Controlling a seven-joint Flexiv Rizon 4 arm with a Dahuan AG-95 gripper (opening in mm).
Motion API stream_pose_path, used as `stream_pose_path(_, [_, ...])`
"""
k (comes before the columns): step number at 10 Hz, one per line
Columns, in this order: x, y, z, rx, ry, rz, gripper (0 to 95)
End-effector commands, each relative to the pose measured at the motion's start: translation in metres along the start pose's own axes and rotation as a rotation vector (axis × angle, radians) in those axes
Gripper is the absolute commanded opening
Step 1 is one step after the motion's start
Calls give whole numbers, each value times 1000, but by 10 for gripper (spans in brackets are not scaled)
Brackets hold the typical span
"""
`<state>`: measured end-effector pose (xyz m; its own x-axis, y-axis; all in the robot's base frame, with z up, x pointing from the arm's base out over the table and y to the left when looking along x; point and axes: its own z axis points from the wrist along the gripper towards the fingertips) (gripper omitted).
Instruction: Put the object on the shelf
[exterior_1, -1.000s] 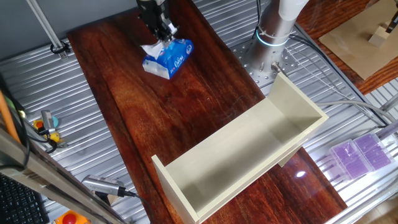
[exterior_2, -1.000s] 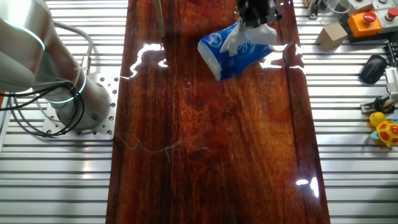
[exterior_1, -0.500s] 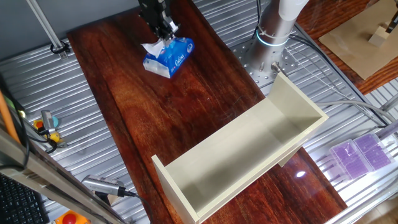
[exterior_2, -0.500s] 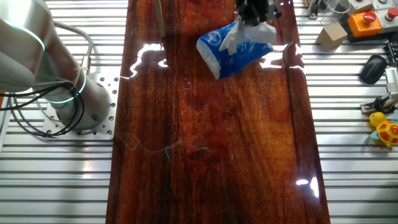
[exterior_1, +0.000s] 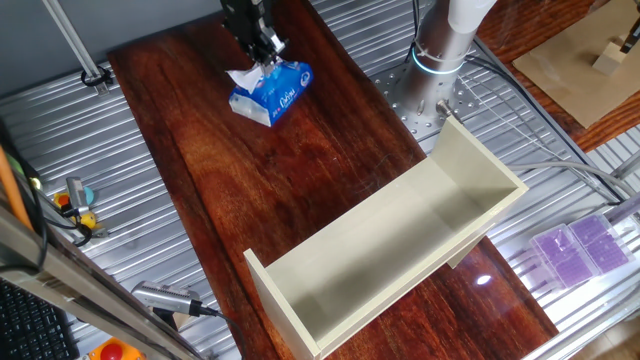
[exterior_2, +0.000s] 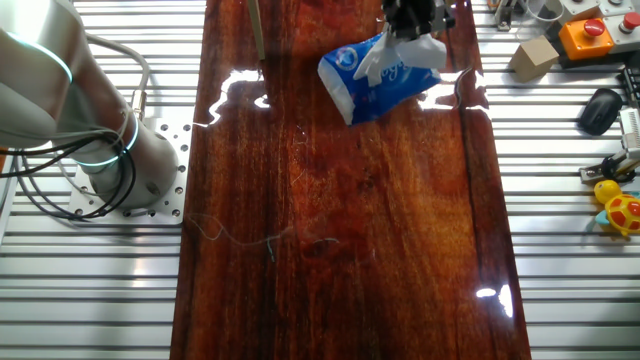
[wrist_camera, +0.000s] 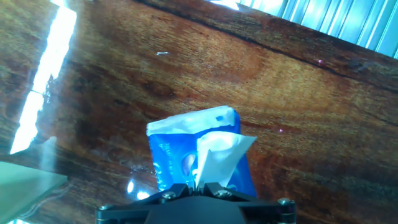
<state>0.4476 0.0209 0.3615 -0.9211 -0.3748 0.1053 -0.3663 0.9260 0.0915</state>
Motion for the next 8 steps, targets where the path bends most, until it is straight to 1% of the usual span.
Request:
stream_pose_path(1, [0,0,0,-20,6,-65,0])
stream_pose_path(3, [0,0,0,-21,3,-99,0])
stream_pose_path(4, [0,0,0,-28,0,-104,0])
stream_pose_path(7, [0,0,0,-25,1,-96,0])
stream_pose_path(8, [-1,5,0,-24,2,-82,0])
